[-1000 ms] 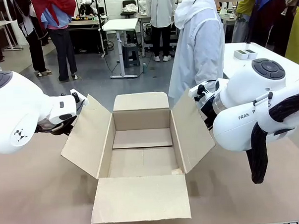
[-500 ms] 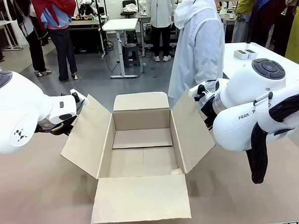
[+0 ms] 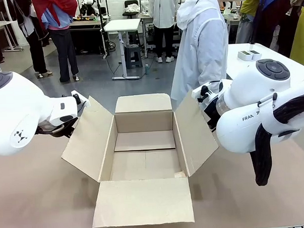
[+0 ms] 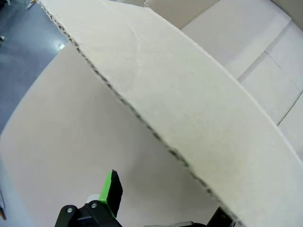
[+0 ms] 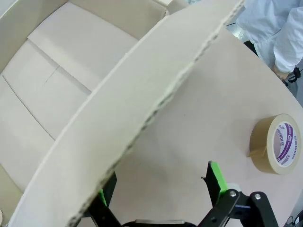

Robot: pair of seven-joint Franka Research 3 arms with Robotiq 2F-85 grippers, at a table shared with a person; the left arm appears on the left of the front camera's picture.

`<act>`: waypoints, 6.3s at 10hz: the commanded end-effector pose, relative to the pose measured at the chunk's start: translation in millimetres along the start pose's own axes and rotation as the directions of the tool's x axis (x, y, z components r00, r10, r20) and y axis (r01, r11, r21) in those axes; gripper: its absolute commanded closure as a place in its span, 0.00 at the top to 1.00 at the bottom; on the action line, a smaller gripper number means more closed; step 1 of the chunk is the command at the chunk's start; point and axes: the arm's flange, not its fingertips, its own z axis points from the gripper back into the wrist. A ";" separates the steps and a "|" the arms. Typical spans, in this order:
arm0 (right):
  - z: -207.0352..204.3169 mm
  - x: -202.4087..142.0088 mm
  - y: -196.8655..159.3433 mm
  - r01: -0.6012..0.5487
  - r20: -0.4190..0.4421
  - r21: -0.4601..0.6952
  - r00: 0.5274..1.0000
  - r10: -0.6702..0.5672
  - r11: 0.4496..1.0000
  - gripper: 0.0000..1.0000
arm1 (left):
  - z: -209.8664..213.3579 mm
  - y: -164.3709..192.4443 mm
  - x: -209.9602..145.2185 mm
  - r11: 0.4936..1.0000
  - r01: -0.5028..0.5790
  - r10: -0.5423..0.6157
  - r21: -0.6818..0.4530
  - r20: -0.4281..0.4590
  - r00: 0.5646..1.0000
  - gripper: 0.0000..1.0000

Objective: Wrap the clocks to prevent damage.
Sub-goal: Open the side flaps of the Package Box.

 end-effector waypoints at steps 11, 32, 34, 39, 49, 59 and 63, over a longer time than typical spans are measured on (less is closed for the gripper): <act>155.5 139.0 -14.9 -0.021 0.123 -0.187 0.991 0.045 0.982 1.00 | 207.6 127.6 0.1 0.998 0.017 -0.020 0.063 0.039 0.999 1.00; 141.6 10.4 -147.4 -0.353 0.405 0.420 0.897 0.175 0.836 1.00 | 260.1 178.3 4.2 0.796 0.464 -0.399 -0.389 0.240 0.885 1.00; 123.3 -35.0 -183.3 -0.363 0.476 0.493 0.873 0.104 0.790 1.00 | 256.8 213.2 -14.7 0.753 0.509 -0.385 -0.417 0.348 0.855 1.00; 125.3 -48.9 -174.8 -0.362 0.521 0.454 0.849 0.088 0.814 1.00 | 255.5 226.8 -38.4 0.772 0.517 -0.379 -0.370 0.386 0.841 1.00; 186.3 -140.5 -237.7 -0.437 0.690 0.306 0.714 0.119 0.846 1.00 | 222.5 258.9 -57.8 0.492 0.727 -0.310 -0.480 0.683 0.661 1.00; 173.6 -141.7 -242.8 -0.403 0.680 0.348 0.730 0.068 0.847 1.00 | 227.4 295.2 -89.2 0.709 0.521 -0.123 -0.475 0.644 0.755 1.00; 172.0 -140.6 -243.2 -0.394 0.672 0.349 0.737 0.065 0.850 1.00 | 225.1 294.4 -88.3 0.712 0.516 -0.124 -0.476 0.639 0.759 1.00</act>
